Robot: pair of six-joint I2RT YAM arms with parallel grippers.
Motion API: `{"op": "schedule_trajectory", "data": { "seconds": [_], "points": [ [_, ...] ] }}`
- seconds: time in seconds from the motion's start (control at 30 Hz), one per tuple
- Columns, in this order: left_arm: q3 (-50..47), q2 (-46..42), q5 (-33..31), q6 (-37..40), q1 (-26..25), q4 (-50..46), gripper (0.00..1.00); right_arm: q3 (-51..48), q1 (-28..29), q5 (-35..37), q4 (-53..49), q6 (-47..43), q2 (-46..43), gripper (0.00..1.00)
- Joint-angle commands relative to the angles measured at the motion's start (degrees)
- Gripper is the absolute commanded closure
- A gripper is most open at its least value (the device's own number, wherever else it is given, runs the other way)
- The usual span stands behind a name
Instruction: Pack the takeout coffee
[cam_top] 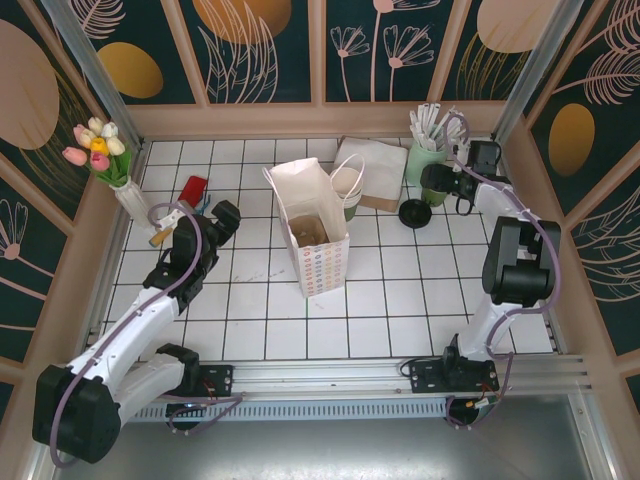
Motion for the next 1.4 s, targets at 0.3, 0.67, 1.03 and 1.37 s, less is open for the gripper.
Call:
{"op": "schedule_trajectory", "data": {
  "seconds": [0.3, 0.67, 1.03, 1.37],
  "points": [
    [-2.5, -2.3, -0.9, 2.9, -0.4, 2.6, 0.01, 3.0, -0.4, -1.0, 0.1, 2.2, 2.5, 0.18],
    [-5.2, -5.4, -1.3, 5.8, -0.3, 5.9, 0.01, -2.8, -1.7, 5.5, 0.1, 6.1, -3.5, 0.24],
    [-6.0, -4.9, 1.4, 7.7, -0.3, 8.9, 0.01, -13.7, -1.9, 6.1, -2.8, 10.2, -13.9, 0.23],
    [-6.4, -3.8, -2.2, 4.7, -0.3, 8.6, 0.01, -24.5, 0.6, 4.3, -6.4, 14.1, -27.6, 0.24]
  ]
}}
